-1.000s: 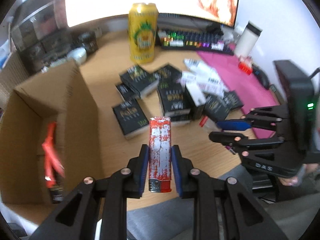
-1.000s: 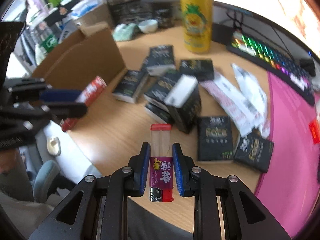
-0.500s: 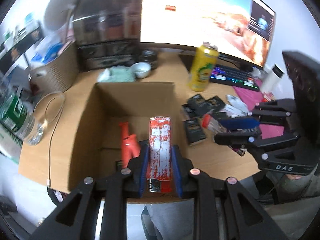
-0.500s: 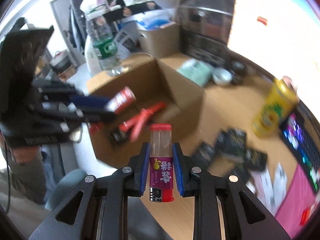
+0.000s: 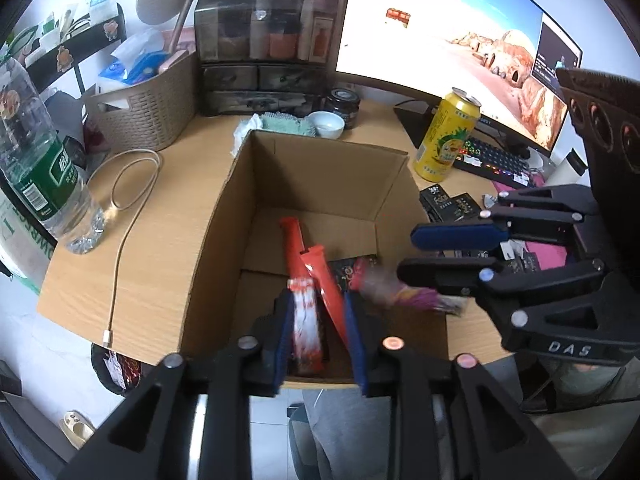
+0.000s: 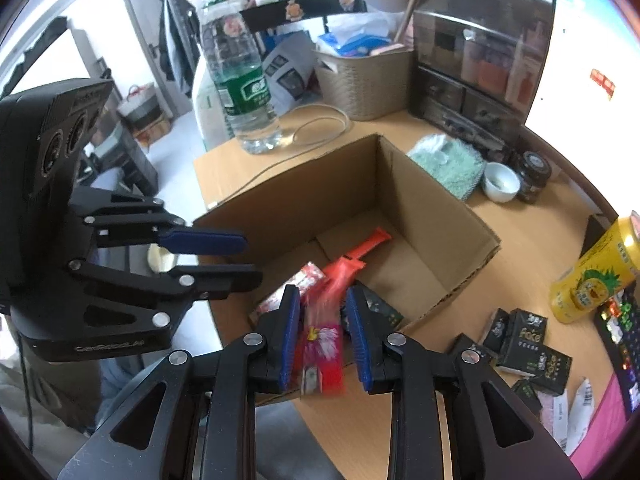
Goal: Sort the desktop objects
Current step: 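Carry both lighters to the cardboard box and open both tools, then move both open tools back over the remaining tissue packs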
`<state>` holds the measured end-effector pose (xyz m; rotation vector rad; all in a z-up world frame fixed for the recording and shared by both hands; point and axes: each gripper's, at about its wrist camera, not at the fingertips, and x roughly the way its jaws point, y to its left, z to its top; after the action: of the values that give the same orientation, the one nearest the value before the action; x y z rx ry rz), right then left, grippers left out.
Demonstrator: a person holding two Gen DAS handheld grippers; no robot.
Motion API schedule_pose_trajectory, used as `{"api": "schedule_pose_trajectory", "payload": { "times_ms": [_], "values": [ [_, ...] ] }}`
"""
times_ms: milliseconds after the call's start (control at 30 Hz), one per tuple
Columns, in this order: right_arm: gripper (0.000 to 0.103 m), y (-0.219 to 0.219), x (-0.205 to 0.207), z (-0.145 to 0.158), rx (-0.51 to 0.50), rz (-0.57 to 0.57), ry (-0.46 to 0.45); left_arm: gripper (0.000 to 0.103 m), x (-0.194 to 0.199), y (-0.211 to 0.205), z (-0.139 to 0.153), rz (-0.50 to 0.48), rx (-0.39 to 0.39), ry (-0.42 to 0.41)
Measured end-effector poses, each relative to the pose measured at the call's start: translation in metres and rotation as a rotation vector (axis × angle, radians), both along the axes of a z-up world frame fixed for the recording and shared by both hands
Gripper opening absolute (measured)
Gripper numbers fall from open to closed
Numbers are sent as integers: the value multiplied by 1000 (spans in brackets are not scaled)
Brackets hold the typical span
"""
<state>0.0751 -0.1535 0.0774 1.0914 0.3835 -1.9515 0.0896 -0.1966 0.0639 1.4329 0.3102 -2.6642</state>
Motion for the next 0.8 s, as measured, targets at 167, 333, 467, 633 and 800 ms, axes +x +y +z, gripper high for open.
{"api": "schedule_pose_trajectory", "payload": {
  "times_ms": [167,333,467,633,800],
  "values": [
    [32,15,-3,6,-43,-21,-27,57,3,2,7,4,-12,31],
    [33,44,-1,8,-43,-71,-3,58,-1,13,12,-18,-7,39],
    [33,85,2,5,-42,-141,-1,59,-9,37,17,-80,11,50],
    [33,161,1,-4,-45,-276,-5,62,-29,97,17,-225,1,32],
    [33,241,0,-38,-19,-456,-70,65,-55,171,-10,-404,43,-30]
  ]
}}
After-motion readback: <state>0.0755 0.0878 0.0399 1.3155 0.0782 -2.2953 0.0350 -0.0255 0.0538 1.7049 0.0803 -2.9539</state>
